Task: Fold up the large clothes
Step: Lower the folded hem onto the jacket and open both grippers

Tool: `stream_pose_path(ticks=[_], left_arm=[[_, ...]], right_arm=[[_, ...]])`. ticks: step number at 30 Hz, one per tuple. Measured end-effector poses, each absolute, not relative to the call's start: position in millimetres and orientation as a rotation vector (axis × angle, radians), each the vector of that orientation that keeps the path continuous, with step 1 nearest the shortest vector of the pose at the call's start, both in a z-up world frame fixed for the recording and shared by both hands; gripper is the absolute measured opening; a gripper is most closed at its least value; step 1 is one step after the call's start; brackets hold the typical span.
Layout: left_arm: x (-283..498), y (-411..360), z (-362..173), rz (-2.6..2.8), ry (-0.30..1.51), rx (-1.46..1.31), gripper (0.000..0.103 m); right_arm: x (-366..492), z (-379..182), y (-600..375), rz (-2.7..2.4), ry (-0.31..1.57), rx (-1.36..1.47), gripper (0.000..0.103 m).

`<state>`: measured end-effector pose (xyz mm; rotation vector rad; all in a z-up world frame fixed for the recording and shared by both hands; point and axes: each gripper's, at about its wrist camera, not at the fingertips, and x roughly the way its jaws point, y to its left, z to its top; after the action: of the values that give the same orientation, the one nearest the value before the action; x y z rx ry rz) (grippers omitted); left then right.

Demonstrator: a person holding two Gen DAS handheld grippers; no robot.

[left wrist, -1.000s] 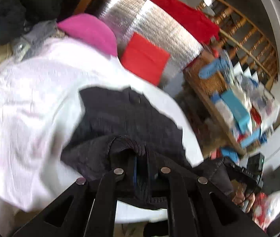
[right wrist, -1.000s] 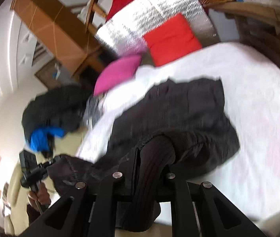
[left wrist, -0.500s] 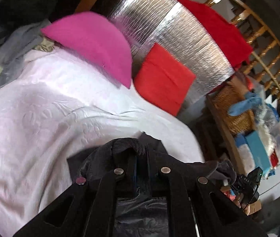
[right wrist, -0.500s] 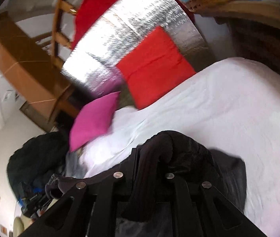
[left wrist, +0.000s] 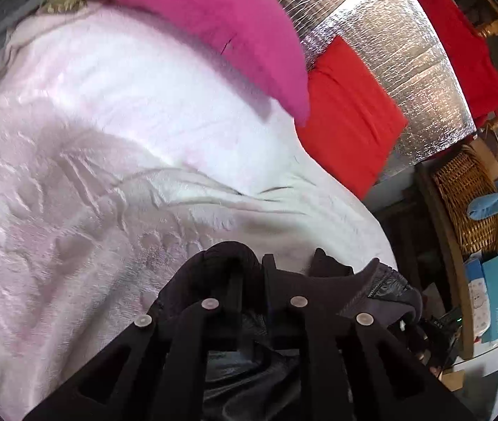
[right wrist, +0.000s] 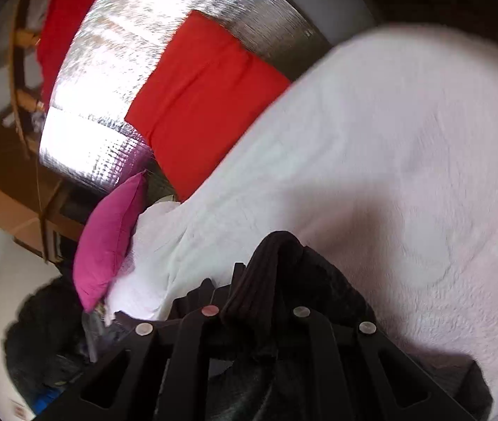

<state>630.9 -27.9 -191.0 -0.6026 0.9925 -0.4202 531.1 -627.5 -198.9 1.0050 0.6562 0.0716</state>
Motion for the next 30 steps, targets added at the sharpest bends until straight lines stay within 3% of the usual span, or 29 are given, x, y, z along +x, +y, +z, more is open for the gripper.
stream_pose_path(ticks=[1,2,3,4,5,6,7,8,10,14,20,30], left_arm=[[631.2,-27.4,-195.0,-0.425,1.007,-0.624,0.018],[629.5,-25.7,-196.6,-0.431,1.014,-0.654,0.03],[625.3,-23.0,-194.5,-0.433,1.006,-0.678,0.054],[620.9,-20.9,-189.8,-0.427,0.994,-0.687,0.067],[612.6,-16.9,-181.8,-0.412,0.96,-0.69,0.083],[605.7,-13.9,-174.3,-0.404,0.926,-0.686,0.085],[594.8,-9.9,-162.8,-0.408,0.887,-0.678,0.085],[586.6,-7.7,-155.9,-0.413,0.877,-0.672,0.085],[566.0,-4.8,-143.1,-0.407,0.88,-0.648,0.085],[504.3,8.8,-133.8,-0.405,0.859,-0.64,0.086],[422.7,40.5,-168.7,-0.252,0.857,-0.754,0.087],[434.7,46.6,-223.4,-0.238,1.012,-0.811,0.085]], right_arm=[[530.0,-204.7,-630.9,0.089,0.663,1.047,0.014],[526.5,-208.5,-634.6,0.115,0.663,1.091,0.019],[521.0,-210.2,-638.3,0.142,0.658,1.13,0.024],[514.5,-209.2,-640.5,0.153,0.655,1.144,0.027],[507.4,-206.1,-641.4,0.157,0.65,1.147,0.04],[499.0,-201.3,-643.1,0.156,0.641,1.142,0.072],[487.2,-193.7,-645.1,0.154,0.619,1.133,0.085],[471.9,-185.1,-648.3,0.145,0.57,1.124,0.091],[438.3,-167.3,-652.7,0.119,0.482,1.091,0.091],[389.0,-147.7,-651.1,0.082,0.492,0.998,0.091],[331.9,-156.2,-632.6,-0.018,0.567,0.864,0.091],[325.3,-196.8,-622.7,-0.057,0.717,0.778,0.09]])
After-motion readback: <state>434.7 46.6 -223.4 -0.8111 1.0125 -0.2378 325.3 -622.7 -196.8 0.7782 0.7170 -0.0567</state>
